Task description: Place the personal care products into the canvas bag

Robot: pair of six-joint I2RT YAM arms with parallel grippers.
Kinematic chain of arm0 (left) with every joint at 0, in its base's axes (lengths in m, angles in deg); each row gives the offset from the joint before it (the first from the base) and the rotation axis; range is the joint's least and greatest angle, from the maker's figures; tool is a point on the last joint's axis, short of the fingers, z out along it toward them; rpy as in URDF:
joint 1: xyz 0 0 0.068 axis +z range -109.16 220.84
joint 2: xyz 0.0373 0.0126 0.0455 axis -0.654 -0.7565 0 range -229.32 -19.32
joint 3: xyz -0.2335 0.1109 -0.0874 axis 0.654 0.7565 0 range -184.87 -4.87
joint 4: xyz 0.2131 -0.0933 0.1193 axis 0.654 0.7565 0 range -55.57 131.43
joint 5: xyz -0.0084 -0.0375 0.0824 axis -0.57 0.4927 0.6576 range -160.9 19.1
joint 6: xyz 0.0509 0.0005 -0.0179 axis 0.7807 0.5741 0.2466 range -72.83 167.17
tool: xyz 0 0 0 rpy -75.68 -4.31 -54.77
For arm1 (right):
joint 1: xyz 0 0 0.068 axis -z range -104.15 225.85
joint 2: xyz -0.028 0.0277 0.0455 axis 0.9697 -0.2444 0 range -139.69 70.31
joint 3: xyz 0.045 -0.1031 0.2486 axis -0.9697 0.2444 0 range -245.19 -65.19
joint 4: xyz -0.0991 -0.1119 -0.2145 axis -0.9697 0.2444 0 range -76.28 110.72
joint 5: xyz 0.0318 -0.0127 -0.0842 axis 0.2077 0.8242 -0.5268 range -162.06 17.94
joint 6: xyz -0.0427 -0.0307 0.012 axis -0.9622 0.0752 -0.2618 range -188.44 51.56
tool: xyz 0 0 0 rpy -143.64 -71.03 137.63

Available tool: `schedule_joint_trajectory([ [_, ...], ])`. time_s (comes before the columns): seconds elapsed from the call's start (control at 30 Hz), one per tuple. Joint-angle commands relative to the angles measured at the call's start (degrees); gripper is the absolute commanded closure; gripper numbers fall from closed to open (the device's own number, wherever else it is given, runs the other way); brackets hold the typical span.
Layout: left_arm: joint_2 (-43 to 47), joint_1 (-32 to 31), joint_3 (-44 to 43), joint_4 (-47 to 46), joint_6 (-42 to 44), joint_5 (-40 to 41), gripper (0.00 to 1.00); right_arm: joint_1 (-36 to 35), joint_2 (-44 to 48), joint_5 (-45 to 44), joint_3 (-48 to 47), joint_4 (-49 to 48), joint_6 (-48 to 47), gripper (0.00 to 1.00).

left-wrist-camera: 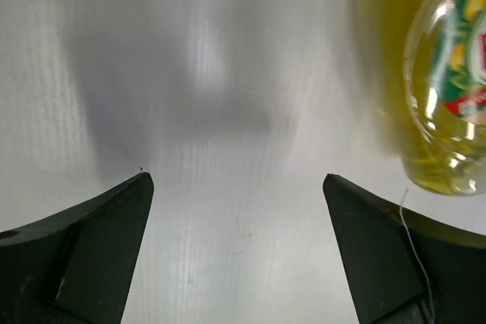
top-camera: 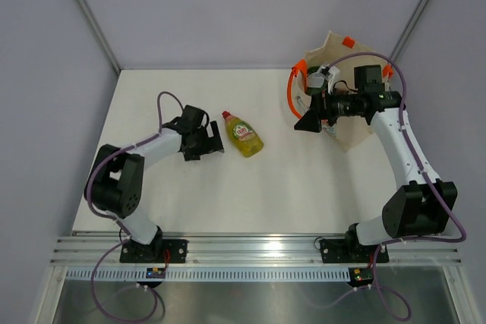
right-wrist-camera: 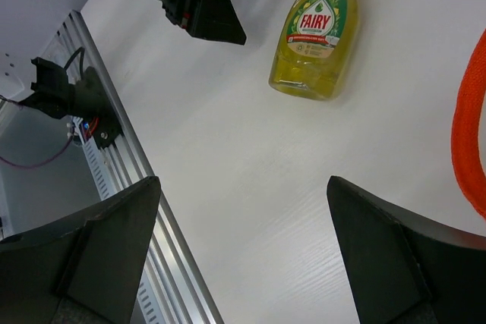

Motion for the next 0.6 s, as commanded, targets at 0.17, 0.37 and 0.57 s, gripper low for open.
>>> schedule_joint_trajectory([
  [0.17,1.85,0.16,9.13,-36.97,-22.02,-17.18,0.01,-2.82,1.66,-2.07,2.53,0.15,-2.36,0.00],
  [0.37,-12.04,-1.24,-1.31,-37.96,-26.35,-14.73,0.01,-2.82,1.48,-2.77,2.62,-0.38,-1.74,0.01],
  [0.57,-21.80,-3.34,-15.46,-20.15,-27.07,-10.08,0.03,-2.82,2.36,-4.53,3.93,-2.13,-0.60,0.01],
])
